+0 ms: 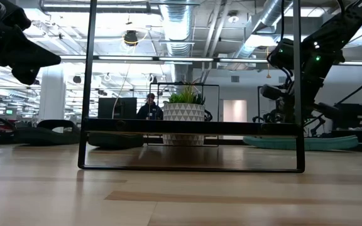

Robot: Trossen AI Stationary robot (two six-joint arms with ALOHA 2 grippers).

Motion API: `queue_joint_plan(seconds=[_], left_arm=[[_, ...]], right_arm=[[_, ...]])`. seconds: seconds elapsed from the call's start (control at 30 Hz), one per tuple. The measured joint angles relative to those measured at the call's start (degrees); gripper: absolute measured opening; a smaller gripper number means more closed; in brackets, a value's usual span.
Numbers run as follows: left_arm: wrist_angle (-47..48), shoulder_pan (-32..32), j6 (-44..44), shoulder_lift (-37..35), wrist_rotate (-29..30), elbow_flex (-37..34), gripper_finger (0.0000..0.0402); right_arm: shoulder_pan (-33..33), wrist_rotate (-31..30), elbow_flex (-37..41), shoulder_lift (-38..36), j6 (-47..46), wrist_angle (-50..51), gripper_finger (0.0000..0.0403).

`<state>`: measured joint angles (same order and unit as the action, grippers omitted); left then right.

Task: Pick and place slides into the shelf
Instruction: Put the top green slide on the shelf

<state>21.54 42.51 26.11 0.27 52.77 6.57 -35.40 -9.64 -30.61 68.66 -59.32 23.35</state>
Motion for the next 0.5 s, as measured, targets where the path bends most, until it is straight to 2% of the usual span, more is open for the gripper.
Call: queue_joint_plan(seconds=[0.3, 0.5], left_arm=[[0.0, -0.01, 0.0, 0.0, 0.0, 0.0, 0.0], [0.0, 0.01, 0.0, -0.02, 0.0, 0.0, 0.0]], right_arm=[[0.0, -0.14, 0.13, -1.47, 2.42, 0.48, 0.0003], [0.0, 0.22, 0.24, -5.8, 2.99, 1.45, 0.0001]])
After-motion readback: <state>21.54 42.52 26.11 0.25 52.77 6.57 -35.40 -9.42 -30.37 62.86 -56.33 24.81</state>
